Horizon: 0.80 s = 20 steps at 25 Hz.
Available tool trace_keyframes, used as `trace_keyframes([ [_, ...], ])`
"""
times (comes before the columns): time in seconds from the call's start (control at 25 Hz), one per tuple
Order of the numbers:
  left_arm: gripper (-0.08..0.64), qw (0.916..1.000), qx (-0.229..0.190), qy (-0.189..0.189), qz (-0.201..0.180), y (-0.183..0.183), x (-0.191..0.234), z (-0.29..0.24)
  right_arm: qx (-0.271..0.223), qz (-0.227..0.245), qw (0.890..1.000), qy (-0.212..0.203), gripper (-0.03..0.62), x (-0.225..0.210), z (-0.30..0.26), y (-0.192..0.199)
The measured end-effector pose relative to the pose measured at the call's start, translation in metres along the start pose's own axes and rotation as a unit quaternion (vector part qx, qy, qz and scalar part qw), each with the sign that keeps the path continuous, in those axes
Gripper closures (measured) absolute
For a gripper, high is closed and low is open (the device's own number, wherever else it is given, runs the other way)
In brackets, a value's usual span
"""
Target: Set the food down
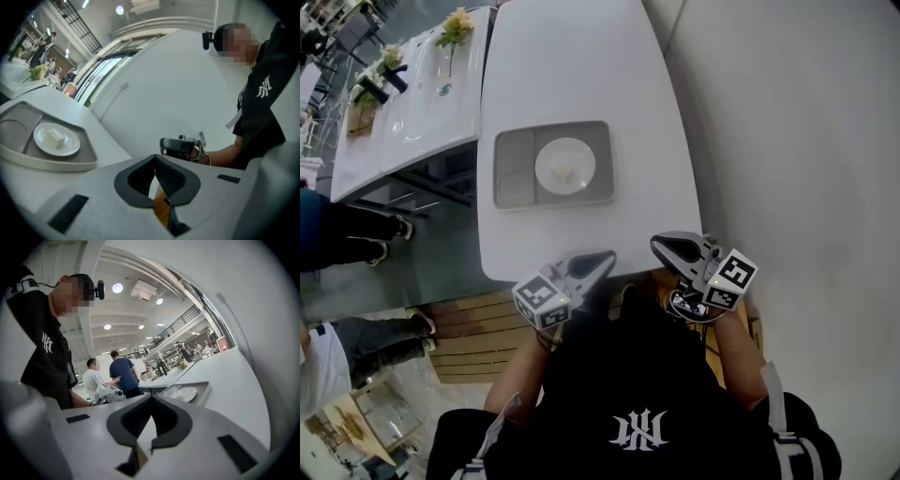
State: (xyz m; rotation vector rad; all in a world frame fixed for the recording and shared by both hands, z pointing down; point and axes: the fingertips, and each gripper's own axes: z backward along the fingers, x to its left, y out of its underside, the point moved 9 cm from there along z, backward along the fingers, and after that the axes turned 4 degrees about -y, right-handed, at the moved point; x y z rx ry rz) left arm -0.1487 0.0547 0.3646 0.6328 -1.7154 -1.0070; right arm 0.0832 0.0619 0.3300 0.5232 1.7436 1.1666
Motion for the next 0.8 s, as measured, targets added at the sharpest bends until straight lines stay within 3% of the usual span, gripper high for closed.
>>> trace_keyframes([
  [0.16, 0.554, 0.9973, 0.013, -0.017, -0.070, -0.007, -0.044, -0.006, -0.022, 0.022, 0.998, -0.049, 0.589, 0.026, 0.023, -0.003],
  [0.24, 0.554, 0.9956, 0.007, -0.036, -0.087, -0.009, -0.065, -0.004, -0.040, 0.038, 0.996, -0.073, 0.589, 0.042, 0.039, -0.007],
  [0.4, 0.554, 0.9940, -0.002, -0.078, -0.077, 0.001, -0.090, -0.008, -0.050, 0.032, 0.993, -0.101, 0.589, 0.045, 0.066, 0.000],
  [0.6, 0.554, 0.9949, -0.010, -0.082, -0.057, 0.029, -0.126, -0.003, -0.048, 0.032, 0.991, -0.122, 0.589, 0.059, 0.081, 0.018],
  [0.8, 0.554, 0.9929, 0.003, -0.090, -0.077, 0.045, -0.165, 0.006, -0.045, 0.042, 0.989, -0.138, 0.589, 0.084, 0.098, 0.029],
])
